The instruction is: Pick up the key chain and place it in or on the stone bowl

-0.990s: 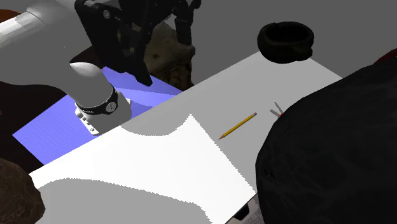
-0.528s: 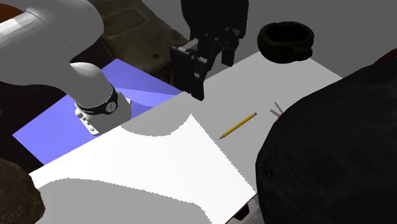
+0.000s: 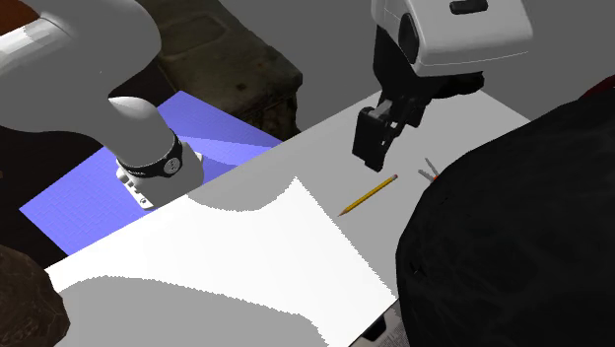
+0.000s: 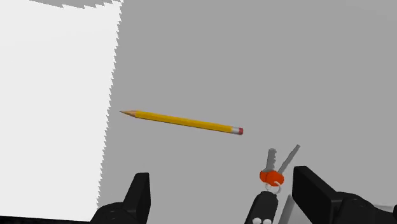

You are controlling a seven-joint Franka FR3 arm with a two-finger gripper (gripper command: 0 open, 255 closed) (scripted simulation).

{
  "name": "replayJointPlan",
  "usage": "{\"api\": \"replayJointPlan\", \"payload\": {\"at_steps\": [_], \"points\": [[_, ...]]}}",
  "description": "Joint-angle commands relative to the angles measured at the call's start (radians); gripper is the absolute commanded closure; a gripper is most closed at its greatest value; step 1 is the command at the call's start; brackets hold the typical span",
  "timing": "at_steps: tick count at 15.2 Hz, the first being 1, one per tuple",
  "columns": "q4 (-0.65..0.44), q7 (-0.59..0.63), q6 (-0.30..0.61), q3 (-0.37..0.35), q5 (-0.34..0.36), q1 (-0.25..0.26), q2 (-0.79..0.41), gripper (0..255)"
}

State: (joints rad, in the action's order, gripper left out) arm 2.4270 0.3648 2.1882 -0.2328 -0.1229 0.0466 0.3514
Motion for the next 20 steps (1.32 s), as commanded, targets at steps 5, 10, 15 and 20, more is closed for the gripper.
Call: {"api": "replayJointPlan", "payload": {"at_steps": [5, 10, 15, 20], "points": [[-0.103, 0.169, 0.152, -0.074, 0.06, -0.011, -0.223, 0], [-0.211, 0.303, 0.226, -0.098, 0.149, -0.006, -0.391, 0], [-0.201, 0.323, 0.286, -0.095, 0.177, -0.003, -0.444, 0], [-0.198, 0.335, 0.316, -0.093, 0.194, -0.002, -0.473, 0]]}}
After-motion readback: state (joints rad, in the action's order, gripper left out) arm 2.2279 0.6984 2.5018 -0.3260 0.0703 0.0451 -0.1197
